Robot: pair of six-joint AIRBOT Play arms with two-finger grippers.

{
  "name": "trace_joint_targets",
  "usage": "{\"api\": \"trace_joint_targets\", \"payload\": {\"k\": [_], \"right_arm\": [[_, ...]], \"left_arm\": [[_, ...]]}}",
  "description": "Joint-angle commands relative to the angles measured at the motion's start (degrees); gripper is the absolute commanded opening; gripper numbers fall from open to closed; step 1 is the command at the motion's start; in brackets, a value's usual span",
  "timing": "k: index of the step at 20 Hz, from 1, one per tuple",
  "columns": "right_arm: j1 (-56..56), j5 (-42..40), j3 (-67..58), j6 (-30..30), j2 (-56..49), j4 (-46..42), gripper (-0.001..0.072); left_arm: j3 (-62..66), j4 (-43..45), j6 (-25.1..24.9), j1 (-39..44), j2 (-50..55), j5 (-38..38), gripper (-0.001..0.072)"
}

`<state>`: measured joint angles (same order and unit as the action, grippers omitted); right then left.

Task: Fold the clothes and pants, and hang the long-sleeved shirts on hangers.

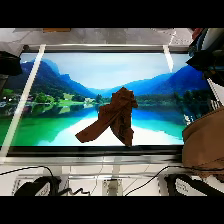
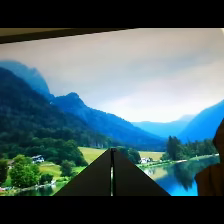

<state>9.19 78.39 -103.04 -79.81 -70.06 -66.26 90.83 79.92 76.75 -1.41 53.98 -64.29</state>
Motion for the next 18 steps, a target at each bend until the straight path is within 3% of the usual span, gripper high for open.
{"api": "trace_joint_targets", "payload": {"k": [1, 18], "right_arm": [[-0.07, 0.00, 0.00, 0.00, 0.00, 0.00, 0.0018], [-0.07, 0.48, 0.02, -0.15, 0.00, 1.09, 0.0017]], "left_arm": [[0.00, 0.02, -0.02, -0.07, -0.02, 0.02, 0.0011], [0.00, 0.00, -0.02, -0.07, -0.02, 0.02, 0.0011]]}}
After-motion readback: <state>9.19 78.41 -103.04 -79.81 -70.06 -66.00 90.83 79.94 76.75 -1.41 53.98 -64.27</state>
